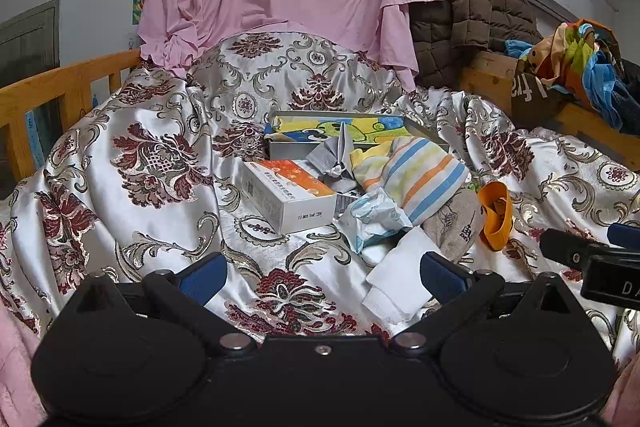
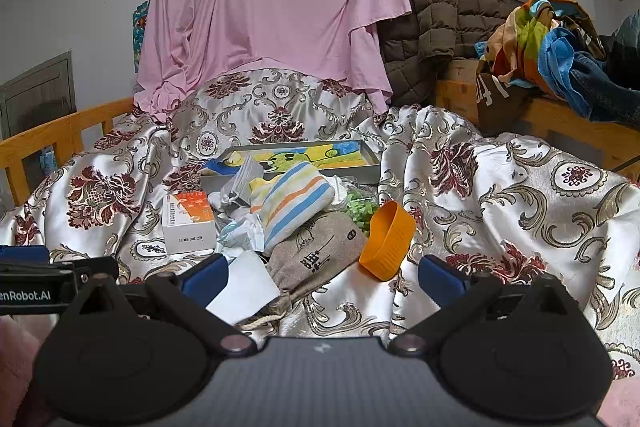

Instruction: Organize soft objects

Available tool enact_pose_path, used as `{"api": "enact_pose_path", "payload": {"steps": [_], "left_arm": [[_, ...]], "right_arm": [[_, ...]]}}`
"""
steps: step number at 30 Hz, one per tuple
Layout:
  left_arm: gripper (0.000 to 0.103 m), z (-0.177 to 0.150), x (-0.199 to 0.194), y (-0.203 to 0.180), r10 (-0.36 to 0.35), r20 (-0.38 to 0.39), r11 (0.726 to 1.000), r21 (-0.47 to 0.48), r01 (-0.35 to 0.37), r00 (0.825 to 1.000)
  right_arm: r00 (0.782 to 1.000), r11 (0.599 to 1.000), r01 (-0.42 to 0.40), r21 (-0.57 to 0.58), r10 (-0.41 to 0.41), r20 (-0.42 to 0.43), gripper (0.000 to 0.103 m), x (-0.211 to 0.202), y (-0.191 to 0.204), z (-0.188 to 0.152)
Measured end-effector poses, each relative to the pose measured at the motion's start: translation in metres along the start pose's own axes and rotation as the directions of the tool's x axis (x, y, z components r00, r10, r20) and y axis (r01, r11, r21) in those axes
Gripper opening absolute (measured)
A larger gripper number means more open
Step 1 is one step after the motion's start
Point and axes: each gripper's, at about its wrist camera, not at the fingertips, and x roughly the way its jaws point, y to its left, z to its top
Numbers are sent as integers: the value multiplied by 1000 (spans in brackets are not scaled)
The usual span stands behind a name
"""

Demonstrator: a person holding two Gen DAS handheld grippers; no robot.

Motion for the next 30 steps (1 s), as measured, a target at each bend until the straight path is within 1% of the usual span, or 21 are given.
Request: {"api": "enact_pose_path", "payload": {"steps": [3, 9, 12, 15, 17, 19, 24, 26, 30], "left_arm": [[102, 2, 4, 0, 5, -16, 1000, 1, -5, 1000], [102, 5, 21, 2, 11, -54, 1000, 15, -10, 998], [102, 8, 31, -1, 2, -80, 999, 42, 1, 997], [102, 12, 42, -4, -11, -95, 995, 96, 20, 995], [102, 14, 52, -6, -26, -114, 990, 136, 41, 993], [102, 17, 63, -9, -42, -132, 984, 165, 64, 990], [102, 20, 88, -12, -120, -182, 971, 182, 153, 976], [102, 19, 97, -16, -153, -200, 963, 191, 191, 968], [102, 15, 115, -26, -222, -248, 933, 226, 279, 943]], "right_arm": [[1000, 1000, -3, 18, 3, -15, 103, 6, -3, 2], [997, 998, -37, 58, 41, -61, 103, 21, -14, 8], [994, 998, -60, 24, 62, -87, 103, 36, -15, 14], [990, 996, -92, -17, 90, -105, 103, 52, -18, 21], [986, 993, -119, -23, 115, -122, 103, 65, -22, 26], [982, 992, -126, -22, 121, -142, 103, 80, -27, 30], [966, 985, -175, -1, 171, -196, 103, 117, -36, 33], [953, 979, -204, 27, 205, -224, 103, 131, -38, 33], [928, 965, -247, 91, 263, -266, 103, 155, -43, 30]]}}
